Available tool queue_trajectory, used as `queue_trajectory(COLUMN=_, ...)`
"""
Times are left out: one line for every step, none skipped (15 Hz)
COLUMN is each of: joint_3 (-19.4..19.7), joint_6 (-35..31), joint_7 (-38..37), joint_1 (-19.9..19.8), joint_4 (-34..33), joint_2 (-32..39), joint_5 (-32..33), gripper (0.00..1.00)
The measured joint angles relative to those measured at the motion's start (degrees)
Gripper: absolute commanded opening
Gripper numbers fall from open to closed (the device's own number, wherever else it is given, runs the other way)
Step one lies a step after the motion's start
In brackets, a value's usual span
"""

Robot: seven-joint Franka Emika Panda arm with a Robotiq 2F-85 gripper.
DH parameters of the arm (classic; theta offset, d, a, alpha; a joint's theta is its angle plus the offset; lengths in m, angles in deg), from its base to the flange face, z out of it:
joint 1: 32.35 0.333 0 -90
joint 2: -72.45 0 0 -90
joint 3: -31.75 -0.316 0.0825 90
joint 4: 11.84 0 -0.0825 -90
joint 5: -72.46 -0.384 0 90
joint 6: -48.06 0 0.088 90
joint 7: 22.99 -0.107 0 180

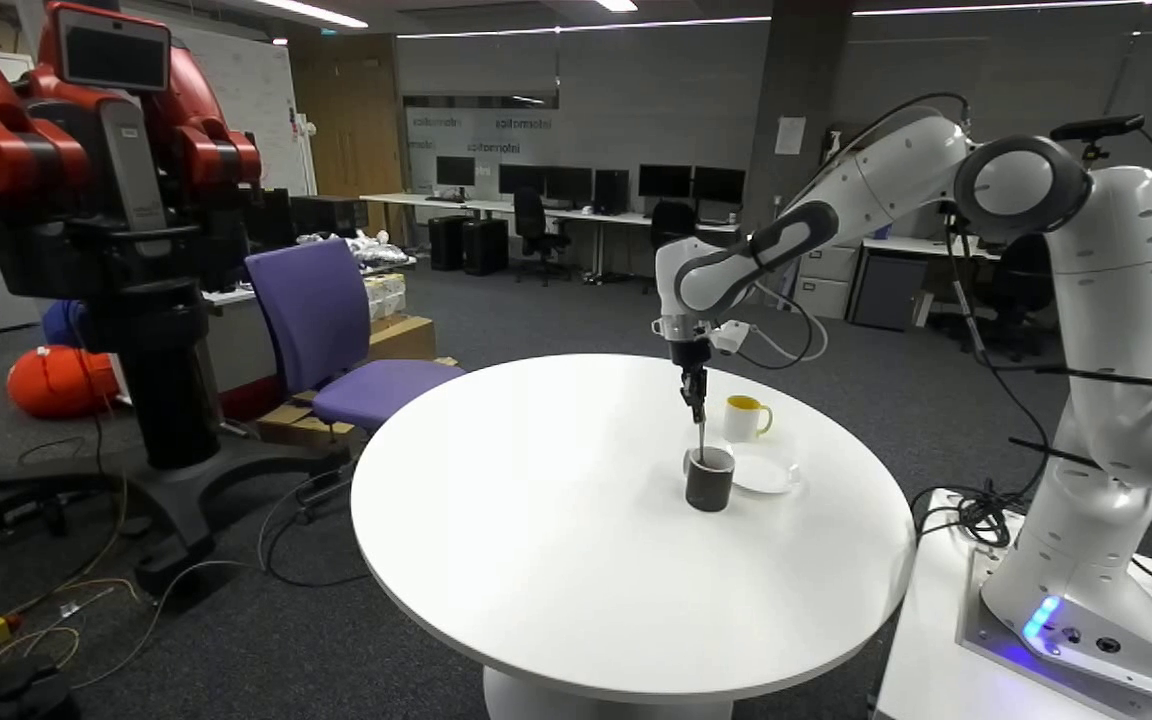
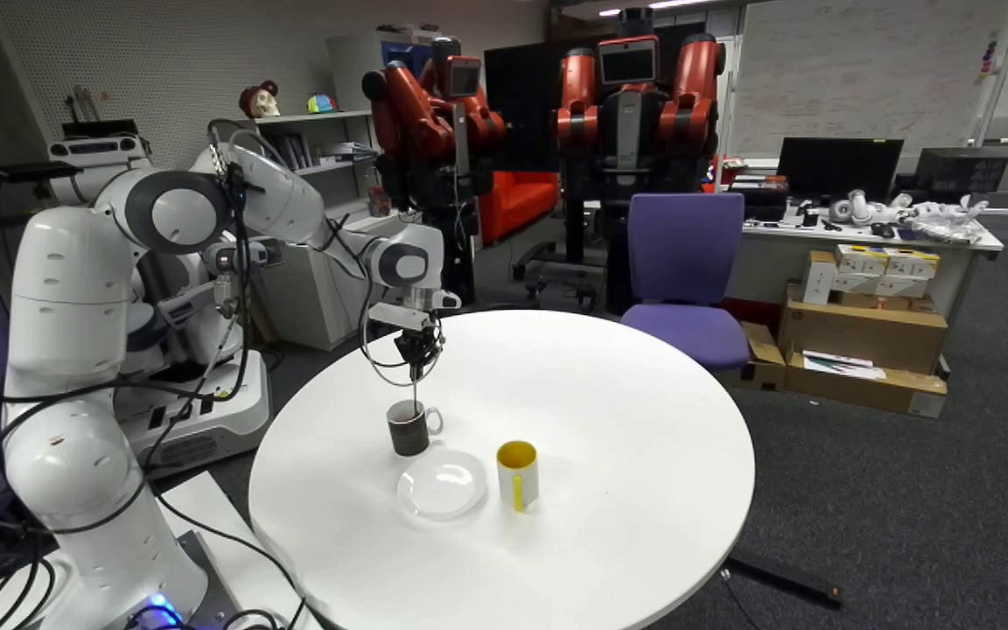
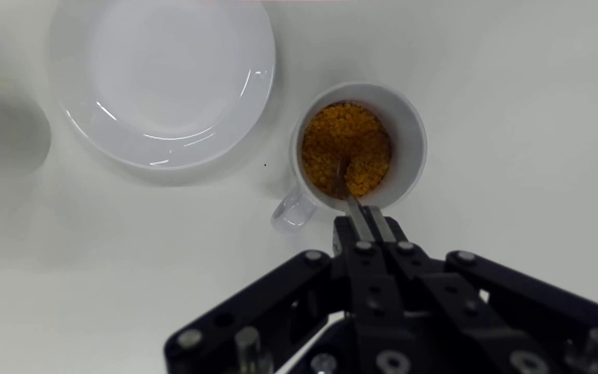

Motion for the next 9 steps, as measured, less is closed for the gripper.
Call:
queue_trajectory(joint_3=-0.1, joint_6=-0.4, joint_7=-0.2, joint_1=0.0, joint_4=0.6, joint_2=-0.4, joint_5=0.0, gripper=0.0)
queue_trajectory(joint_3=-0.1, joint_6=-0.5, joint_7=-0.5, joint_1=0.0, joint_4=1.0, joint_2=-0.7, joint_5=0.0, gripper=0.01)
queue_trajectory(joint_3=-0.1, joint_6=-0.5, joint_7=-0.6, joint_1=0.0, joint_4=1.3, joint_2=-1.0, joint_5=0.0, gripper=0.01)
queue_trajectory(joint_3=-0.1, joint_6=-0.5, joint_7=-0.7, joint_1=0.0, joint_4=1.7, joint_2=-1.5, joint_5=-0.1, gripper=0.01)
queue_trajectory(joint_3=-0.1, joint_6=-0.5, joint_7=-0.7, joint_1=0.0, joint_4=1.9, joint_2=-1.8, joint_5=-0.1, gripper=0.01)
queue_trajectory(joint_3=-0.1, joint_6=-0.5, joint_7=-0.7, joint_1=0.0, joint_4=2.1, joint_2=-2.0, joint_5=-0.1, gripper=0.01)
queue_trajectory(joint_3=-0.1, joint_6=-0.5, joint_7=-0.7, joint_1=0.0, joint_4=2.2, joint_2=-2.1, joint_5=-0.1, gripper=0.01)
queue_trajectory(joint_3=-0.1, joint_6=-0.5, joint_7=-0.7, joint_1=0.0, joint_4=2.2, joint_2=-2.1, joint_5=-0.1, gripper=0.01)
queue_trajectory(joint_3=-0.1, joint_6=-0.6, joint_7=-0.7, joint_1=0.0, joint_4=2.3, joint_2=-2.1, joint_5=-0.1, gripper=0.01)
